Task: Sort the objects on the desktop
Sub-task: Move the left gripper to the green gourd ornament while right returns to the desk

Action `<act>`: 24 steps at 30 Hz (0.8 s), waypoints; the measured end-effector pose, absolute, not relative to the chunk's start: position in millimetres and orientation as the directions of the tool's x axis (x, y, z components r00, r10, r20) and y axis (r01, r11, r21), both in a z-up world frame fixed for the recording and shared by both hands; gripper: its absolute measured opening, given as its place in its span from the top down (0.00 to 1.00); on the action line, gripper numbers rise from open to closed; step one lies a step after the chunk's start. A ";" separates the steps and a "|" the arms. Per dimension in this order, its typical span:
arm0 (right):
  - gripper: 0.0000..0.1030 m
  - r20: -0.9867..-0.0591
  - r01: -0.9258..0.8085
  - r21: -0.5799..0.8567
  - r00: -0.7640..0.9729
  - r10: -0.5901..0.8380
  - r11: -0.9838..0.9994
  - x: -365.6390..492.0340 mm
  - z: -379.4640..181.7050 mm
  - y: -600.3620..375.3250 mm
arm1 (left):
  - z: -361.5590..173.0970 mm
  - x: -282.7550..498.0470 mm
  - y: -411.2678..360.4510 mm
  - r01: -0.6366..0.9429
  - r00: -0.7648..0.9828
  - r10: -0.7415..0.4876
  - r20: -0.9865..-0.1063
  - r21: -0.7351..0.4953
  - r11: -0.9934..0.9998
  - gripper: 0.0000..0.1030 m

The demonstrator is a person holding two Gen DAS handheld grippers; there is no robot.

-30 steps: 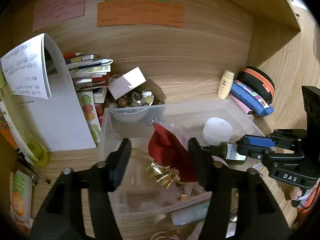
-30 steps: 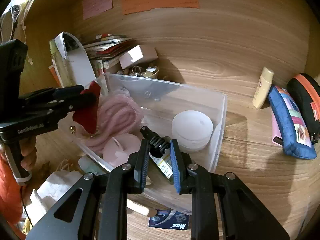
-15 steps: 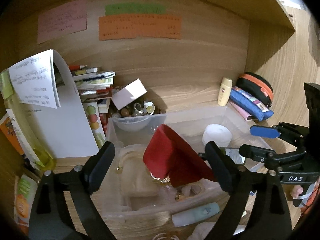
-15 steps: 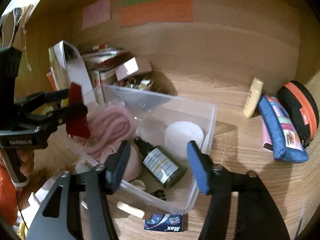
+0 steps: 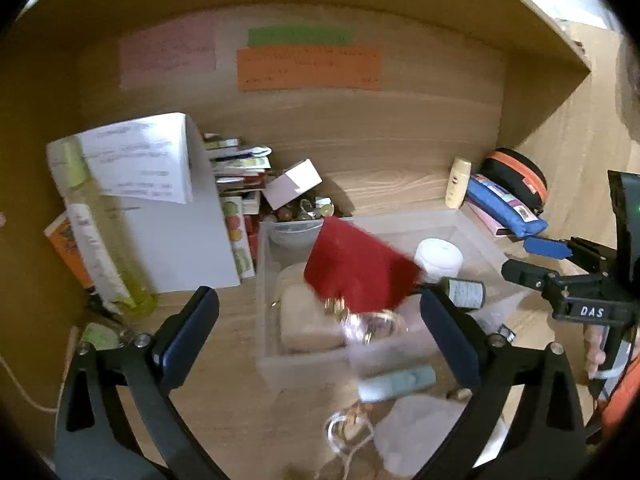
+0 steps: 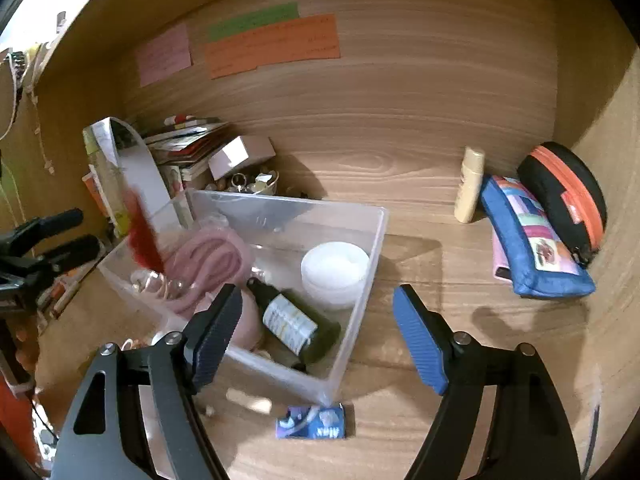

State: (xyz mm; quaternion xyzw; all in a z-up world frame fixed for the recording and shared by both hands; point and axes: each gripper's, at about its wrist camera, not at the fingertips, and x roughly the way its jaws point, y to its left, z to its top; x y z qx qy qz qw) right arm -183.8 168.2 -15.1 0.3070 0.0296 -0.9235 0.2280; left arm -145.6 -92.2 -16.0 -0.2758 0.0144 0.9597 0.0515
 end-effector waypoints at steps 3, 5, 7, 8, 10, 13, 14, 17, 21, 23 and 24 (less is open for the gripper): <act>0.21 -0.574 0.440 0.053 -0.721 -0.388 -0.897 -169.7 -13.4 174.0 | -15.6 -130.9 -97.9 -0.107 -0.834 0.097 -0.543 -0.013 -0.994 0.01; 0.18 -0.567 0.436 0.036 -0.732 -0.378 -0.899 -160.7 -12.9 177.7 | -16.7 -122.1 -100.6 -0.106 -0.826 0.104 -0.554 -0.028 -0.994 0.01; 0.18 -0.563 0.433 0.022 -0.740 -0.370 -0.901 -152.0 -13.1 181.4 | -18.9 -112.7 -101.5 -0.110 -0.817 0.113 -0.565 -0.039 -0.993 0.01; 0.18 -0.563 0.436 0.016 -0.740 -0.369 -0.900 -148.3 -13.8 182.9 | -20.6 -108.0 -100.9 -0.114 -0.814 0.116 -0.570 -0.040 -0.993 0.01; 0.18 -0.565 0.437 0.009 -0.740 -0.365 -0.900 -142.0 -16.3 185.3 | -25.6 -98.4 -96.9 -0.121 -0.808 0.114 -0.578 -0.027 -0.992 0.01; 0.18 -0.584 0.443 0.004 -0.727 -0.362 -0.896 -136.8 -22.4 186.8 | -33.9 -83.2 -90.9 -0.134 -0.808 0.097 -0.581 0.020 -0.991 0.01; 0.18 -0.591 0.443 0.005 -0.722 -0.360 -0.897 -135.0 -24.7 187.7 | -38.3 -77.2 -89.4 -0.127 -0.810 0.078 -0.581 0.045 -0.991 0.01; 0.18 -0.601 0.446 0.005 -0.714 -0.359 -0.895 -127.0 -30.8 190.8 | -49.9 -67.1 -91.0 -0.112 -0.804 0.050 -0.593 0.067 -0.991 0.01; 0.18 -0.617 0.452 -0.001 -0.702 -0.355 -0.892 -118.3 -40.3 193.1 | -75.1 -60.9 -103.1 -0.098 -0.752 0.049 -0.658 0.038 -0.994 0.01; 0.18 -0.635 0.455 -0.011 -0.692 -0.345 -0.891 -117.6 -46.4 192.3 | -86.4 -60.3 -110.0 -0.073 -0.731 0.031 -0.681 0.033 -0.997 0.01; 0.18 -0.645 0.455 -0.019 -0.686 -0.337 -0.890 -118.0 -49.8 191.3 | -91.7 -59.9 -113.7 -0.061 -0.723 0.023 -0.691 0.029 -0.998 0.01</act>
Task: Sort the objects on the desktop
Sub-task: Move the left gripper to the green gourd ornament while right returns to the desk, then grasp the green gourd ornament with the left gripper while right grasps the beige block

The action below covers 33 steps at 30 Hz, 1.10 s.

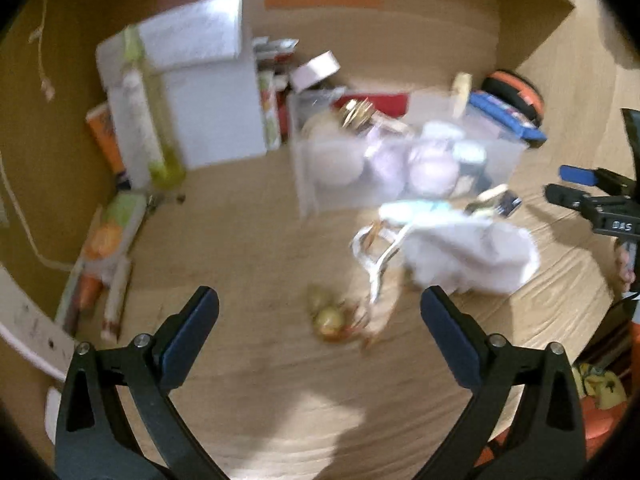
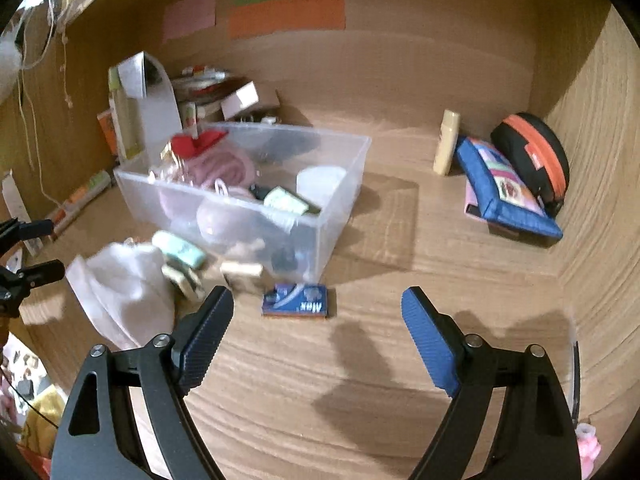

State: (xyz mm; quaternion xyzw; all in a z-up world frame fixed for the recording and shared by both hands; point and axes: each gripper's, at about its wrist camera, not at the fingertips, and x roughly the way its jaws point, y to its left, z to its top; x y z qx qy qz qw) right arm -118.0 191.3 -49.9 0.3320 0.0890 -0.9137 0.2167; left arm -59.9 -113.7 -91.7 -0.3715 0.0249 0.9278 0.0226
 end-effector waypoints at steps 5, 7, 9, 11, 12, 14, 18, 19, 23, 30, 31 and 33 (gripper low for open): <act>0.18 -0.682 0.468 -0.047 -0.660 -0.314 -0.882 -123.2 -60.6 181.7 | -104.2 -58.8 -123.0 -0.050 -0.711 0.027 -0.703 0.012 -0.999 0.16; 0.19 -0.685 0.490 -0.028 -0.644 -0.340 -0.871 -125.1 -61.4 174.8 | -105.7 -60.6 -121.3 -0.070 -0.702 0.050 -0.710 -0.001 -0.998 0.29; 0.20 -0.687 0.506 -0.027 -0.636 -0.352 -0.862 -127.4 -62.7 165.4 | -107.5 -61.4 -118.5 -0.087 -0.700 0.064 -0.711 -0.004 -0.996 0.34; 0.23 -0.697 0.524 -0.045 -0.627 -0.349 -0.851 -129.3 -65.3 153.9 | -109.3 -62.5 -114.3 -0.100 -0.698 0.062 -0.713 0.011 -0.995 0.41; 0.28 -0.703 0.531 -0.057 -0.623 -0.344 -0.846 -130.2 -66.7 148.0 | -110.5 -63.3 -112.3 -0.108 -0.696 0.063 -0.715 0.018 -0.994 0.44; 0.39 -0.721 0.559 -0.065 -0.599 -0.348 -0.826 -131.0 -69.8 137.0 | -114.4 -65.7 -109.8 -0.120 -0.684 0.066 -0.727 0.023 -0.992 0.57; 0.42 -0.746 0.581 -0.076 -0.572 -0.341 -0.810 -133.0 -73.8 122.7 | -118.1 -69.8 -111.4 -0.113 -0.682 0.063 -0.728 0.020 -0.993 0.66; 0.42 -0.750 0.584 -0.074 -0.567 -0.341 -0.809 -133.4 -73.7 121.0 | -118.0 -70.8 -112.3 -0.112 -0.682 0.068 -0.729 0.012 -0.994 0.67; 0.42 -0.755 0.573 -0.092 -0.573 -0.319 -0.814 -138.5 -71.7 115.0 | -118.2 -74.9 -113.6 -0.110 -0.679 0.075 -0.730 0.000 -0.994 0.72; 0.62 -0.763 0.559 -0.107 -0.576 -0.293 -0.822 -147.7 -68.3 106.7 | -120.0 -73.8 -120.5 -0.090 -0.696 0.079 -0.714 -0.022 -0.996 0.76; 0.63 -0.761 0.555 -0.110 -0.581 -0.290 -0.824 -147.5 -68.8 106.6 | -120.0 -73.5 -123.0 -0.086 -0.697 0.081 -0.712 -0.030 -0.996 0.76; 0.63 -0.758 0.558 -0.099 -0.578 -0.301 -0.824 -147.7 -69.0 107.4 | -118.5 -71.7 -129.7 -0.071 -0.703 0.086 -0.706 -0.050 -0.996 0.76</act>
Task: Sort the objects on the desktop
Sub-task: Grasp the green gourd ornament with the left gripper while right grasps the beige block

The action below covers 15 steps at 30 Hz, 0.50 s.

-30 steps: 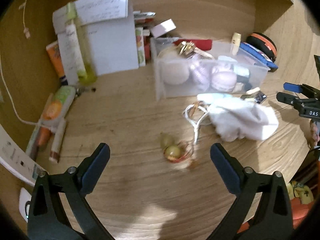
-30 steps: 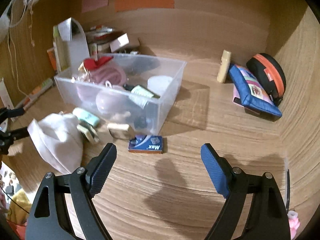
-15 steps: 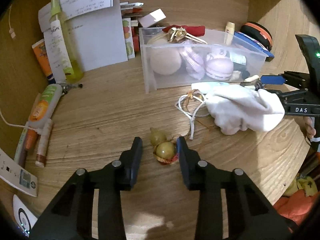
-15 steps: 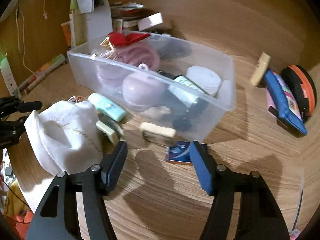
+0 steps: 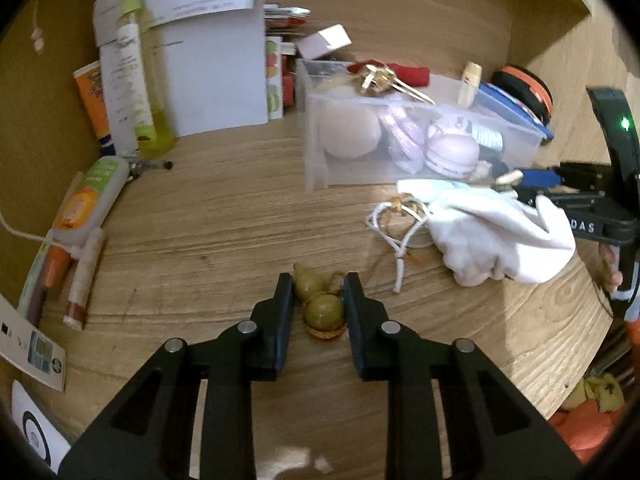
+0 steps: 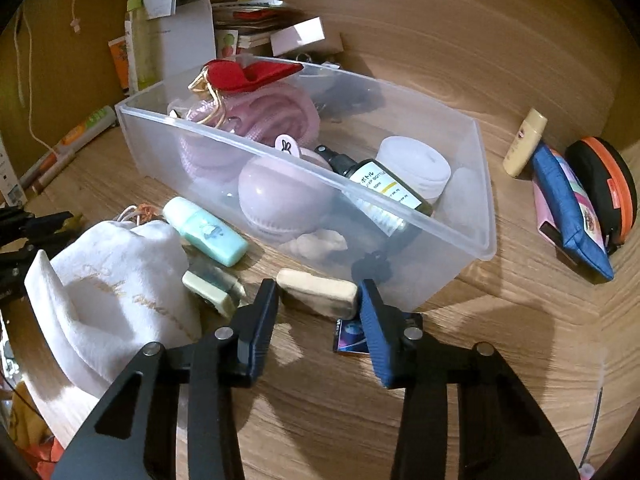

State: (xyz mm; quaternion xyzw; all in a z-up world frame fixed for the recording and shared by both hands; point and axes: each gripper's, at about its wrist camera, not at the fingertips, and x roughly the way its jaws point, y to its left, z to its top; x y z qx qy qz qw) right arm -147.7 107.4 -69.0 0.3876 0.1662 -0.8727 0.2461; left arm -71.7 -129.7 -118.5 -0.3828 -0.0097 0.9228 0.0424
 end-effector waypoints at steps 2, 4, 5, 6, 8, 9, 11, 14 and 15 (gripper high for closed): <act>0.63 -0.752 0.569 -0.073 -0.571 -0.330 -0.819 -145.8 -68.3 110.0 | -115.0 -69.4 -135.5 -0.057 -0.714 0.088 -0.694 -0.067 -0.996 0.76; 0.63 -0.743 0.570 -0.064 -0.575 -0.342 -0.819 -143.6 -66.8 111.9 | -109.8 -67.2 -139.6 -0.045 -0.727 0.088 -0.681 -0.080 -0.996 0.76; 0.63 -0.737 0.570 -0.057 -0.577 -0.351 -0.819 -142.2 -65.2 113.8 | -106.8 -66.4 -141.2 -0.041 -0.735 0.089 -0.672 -0.087 -0.995 0.76; 0.63 -0.736 0.573 -0.049 -0.575 -0.358 -0.818 -142.2 -64.2 114.0 | -103.5 -65.8 -142.4 -0.043 -0.741 0.095 -0.665 -0.094 -0.995 0.76; 0.63 -0.726 0.572 -0.030 -0.576 -0.376 -0.820 -140.0 -60.7 117.4 | -98.0 -65.4 -143.0 -0.039 -0.753 0.092 -0.652 -0.096 -0.995 0.76; 0.63 -0.723 0.574 -0.025 -0.576 -0.382 -0.819 -139.3 -59.2 119.2 | -94.8 -65.4 -142.6 -0.035 -0.760 0.086 -0.644 -0.093 -0.995 0.76; 0.63 -0.710 0.572 -0.016 -0.584 -0.394 -0.820 -136.2 -54.6 123.7 | -90.0 -66.7 -141.3 -0.038 -0.768 0.091 -0.635 -0.097 -0.995 0.76; 0.63 -0.687 0.573 -0.003 -0.596 -0.415 -0.819 -131.8 -46.0 130.7 | -82.6 -69.7 -137.1 -0.041 -0.780 0.090 -0.620 -0.094 -0.995 0.76; 0.63 -0.681 0.572 0.000 -0.601 -0.419 -0.821 -132.3 -44.2 132.0 | -79.6 -71.1 -135.3 -0.045 -0.783 0.094 -0.614 -0.095 -0.994 0.76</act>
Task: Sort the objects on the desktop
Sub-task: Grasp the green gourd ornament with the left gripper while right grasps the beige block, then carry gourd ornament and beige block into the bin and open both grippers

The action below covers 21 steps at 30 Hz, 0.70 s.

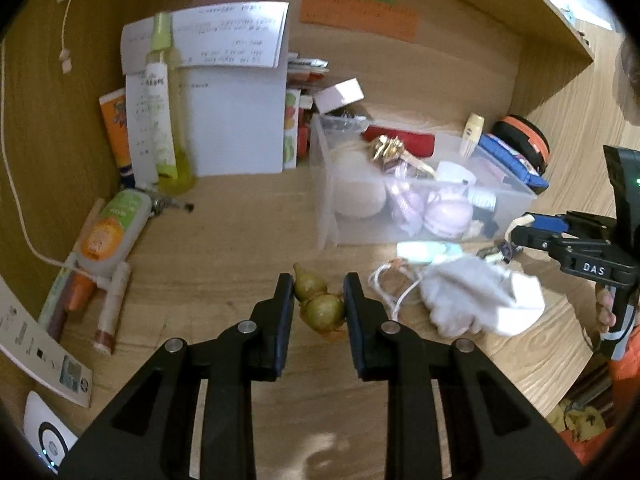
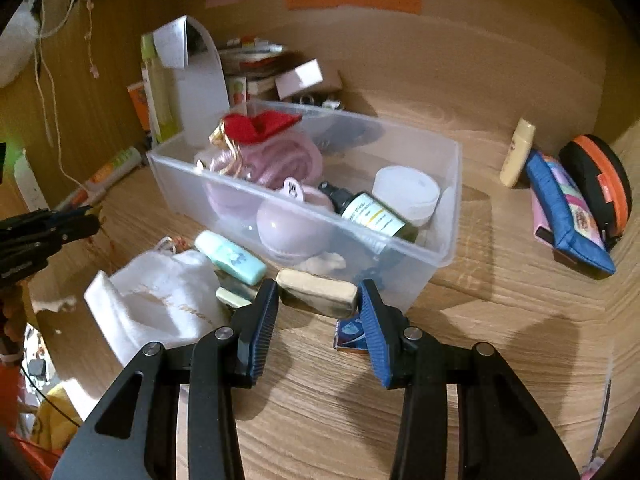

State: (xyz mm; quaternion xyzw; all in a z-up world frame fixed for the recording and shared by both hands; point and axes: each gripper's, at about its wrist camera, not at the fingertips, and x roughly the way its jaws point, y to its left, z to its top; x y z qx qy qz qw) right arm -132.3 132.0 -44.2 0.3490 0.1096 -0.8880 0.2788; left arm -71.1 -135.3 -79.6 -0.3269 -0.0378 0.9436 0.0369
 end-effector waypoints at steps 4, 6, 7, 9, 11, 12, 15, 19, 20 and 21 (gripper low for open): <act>0.63 -0.656 0.573 0.013 -0.614 -0.440 -0.819 -130.5 -34.1 137.7 | -68.5 -76.2 -127.2 -0.067 -0.801 0.110 -0.588 -0.095 -0.993 0.76; 0.63 -0.641 0.572 0.011 -0.625 -0.445 -0.820 -129.0 -29.3 139.9 | -62.9 -79.6 -122.1 -0.082 -0.808 0.122 -0.576 -0.096 -0.992 0.76; 0.63 -0.636 0.571 0.013 -0.629 -0.448 -0.821 -128.6 -27.3 141.0 | -60.6 -81.3 -120.0 -0.086 -0.812 0.126 -0.570 -0.097 -0.992 0.76; 0.63 -0.626 0.574 0.024 -0.630 -0.460 -0.819 -128.4 -23.4 143.8 | -55.6 -86.2 -115.2 -0.102 -0.816 0.141 -0.560 -0.101 -0.990 0.76; 0.63 -0.618 0.572 0.028 -0.635 -0.464 -0.820 -129.6 -20.6 145.4 | -51.6 -91.0 -111.7 -0.112 -0.820 0.147 -0.553 -0.098 -0.989 0.76; 0.63 -0.614 0.571 0.030 -0.637 -0.465 -0.821 -130.6 -19.6 146.1 | -49.6 -94.1 -109.5 -0.114 -0.822 0.149 -0.549 -0.098 -0.989 0.76; 0.63 -0.608 0.569 0.034 -0.641 -0.469 -0.821 -135.5 -15.5 147.8 | -45.8 -105.1 -106.5 -0.118 -0.824 0.155 -0.545 -0.102 -0.988 0.76; 0.63 -0.607 0.568 0.033 -0.642 -0.468 -0.822 -144.2 -13.8 149.9 | -43.1 -121.2 -104.2 -0.128 -0.822 0.168 -0.544 -0.110 -0.986 0.76; 0.63 -0.609 0.565 0.033 -0.643 -0.465 -0.824 -147.1 -14.2 150.4 | -42.1 -125.8 -103.2 -0.132 -0.822 0.171 -0.543 -0.111 -0.985 0.76; 0.63 -0.611 0.563 0.034 -0.643 -0.463 -0.826 -148.9 -14.8 151.1 | -41.7 -128.4 -102.3 -0.137 -0.822 0.175 -0.542 -0.110 -0.984 0.76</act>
